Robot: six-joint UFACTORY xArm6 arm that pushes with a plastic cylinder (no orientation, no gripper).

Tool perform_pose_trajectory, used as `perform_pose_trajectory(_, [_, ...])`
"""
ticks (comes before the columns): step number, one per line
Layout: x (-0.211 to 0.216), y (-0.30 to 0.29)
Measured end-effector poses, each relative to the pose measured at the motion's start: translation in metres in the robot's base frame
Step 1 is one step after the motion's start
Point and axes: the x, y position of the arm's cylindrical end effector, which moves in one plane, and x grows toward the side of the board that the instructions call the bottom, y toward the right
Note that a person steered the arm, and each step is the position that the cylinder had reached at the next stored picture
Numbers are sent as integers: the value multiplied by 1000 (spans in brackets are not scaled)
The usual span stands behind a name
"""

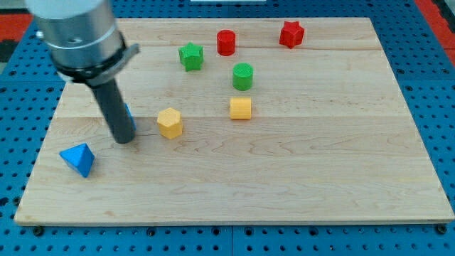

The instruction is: Place the blue blocks diagonal to the green star

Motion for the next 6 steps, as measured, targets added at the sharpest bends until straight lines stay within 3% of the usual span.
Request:
perform_pose_trajectory(1, [74, 43])
perform_pose_trajectory(2, [110, 23])
perform_pose_trajectory(4, [-5, -84])
perform_pose_trajectory(5, [-15, -92])
perform_pose_trajectory(6, [29, -108])
